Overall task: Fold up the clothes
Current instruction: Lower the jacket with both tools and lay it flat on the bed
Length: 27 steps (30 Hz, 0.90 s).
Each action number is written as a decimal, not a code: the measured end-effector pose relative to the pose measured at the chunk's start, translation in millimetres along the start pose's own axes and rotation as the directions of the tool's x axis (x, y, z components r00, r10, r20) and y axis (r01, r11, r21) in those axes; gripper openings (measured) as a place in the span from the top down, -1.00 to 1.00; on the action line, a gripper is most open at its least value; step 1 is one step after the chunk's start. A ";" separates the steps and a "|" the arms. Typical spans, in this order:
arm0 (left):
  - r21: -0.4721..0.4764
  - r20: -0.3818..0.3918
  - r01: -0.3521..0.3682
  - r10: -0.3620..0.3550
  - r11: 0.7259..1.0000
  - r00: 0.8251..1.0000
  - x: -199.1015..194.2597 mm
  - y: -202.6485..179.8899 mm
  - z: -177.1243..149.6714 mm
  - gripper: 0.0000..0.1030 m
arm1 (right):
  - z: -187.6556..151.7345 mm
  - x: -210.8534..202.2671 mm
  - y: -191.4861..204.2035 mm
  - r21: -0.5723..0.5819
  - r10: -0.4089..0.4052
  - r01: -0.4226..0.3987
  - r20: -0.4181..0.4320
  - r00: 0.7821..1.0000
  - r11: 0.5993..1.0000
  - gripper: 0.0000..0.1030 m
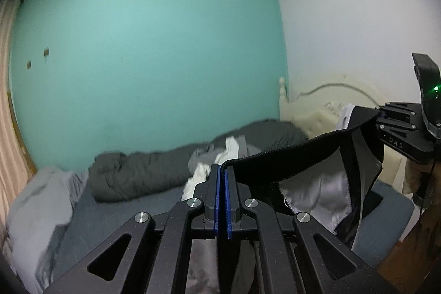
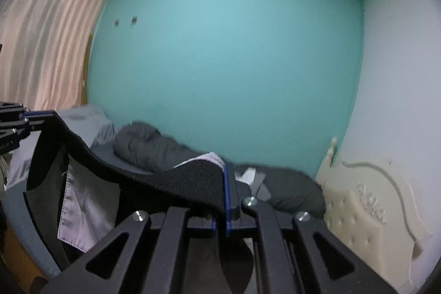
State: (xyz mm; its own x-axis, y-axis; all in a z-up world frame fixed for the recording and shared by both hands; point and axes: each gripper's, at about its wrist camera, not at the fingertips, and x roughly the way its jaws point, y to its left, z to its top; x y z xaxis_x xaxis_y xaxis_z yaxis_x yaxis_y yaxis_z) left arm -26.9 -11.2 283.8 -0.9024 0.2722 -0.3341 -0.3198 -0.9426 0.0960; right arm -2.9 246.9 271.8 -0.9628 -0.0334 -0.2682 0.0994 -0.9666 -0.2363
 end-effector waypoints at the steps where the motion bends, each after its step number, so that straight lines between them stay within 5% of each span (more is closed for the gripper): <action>1: -0.005 -0.016 -0.001 0.001 1.000 1.000 17.9 2.8 -5.5 0.95 | -8.5 18.6 -1.7 0.006 0.002 -0.002 -0.025 1.000 1.000 0.93; 14: -0.077 -0.225 -0.007 -0.010 0.997 0.974 263.8 42.5 -98.7 0.95 | -114.9 273.3 -7.6 0.062 0.030 -0.015 -0.262 0.964 0.998 0.93; 27: -0.149 -0.420 -0.041 -0.026 0.988 0.907 488.8 89.2 -210.5 0.95 | -220.5 481.1 -0.2 0.076 0.049 -0.016 -0.447 0.893 0.997 0.93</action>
State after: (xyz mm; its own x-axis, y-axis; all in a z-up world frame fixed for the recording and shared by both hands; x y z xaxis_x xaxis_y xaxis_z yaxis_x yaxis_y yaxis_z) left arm -435.7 -3.0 -68.3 -0.6891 0.1898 -0.6994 -0.2363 -0.9712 -0.0308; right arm -410.6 287.0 -63.2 -0.7430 0.0367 -0.6683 0.0953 -0.9825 -0.1598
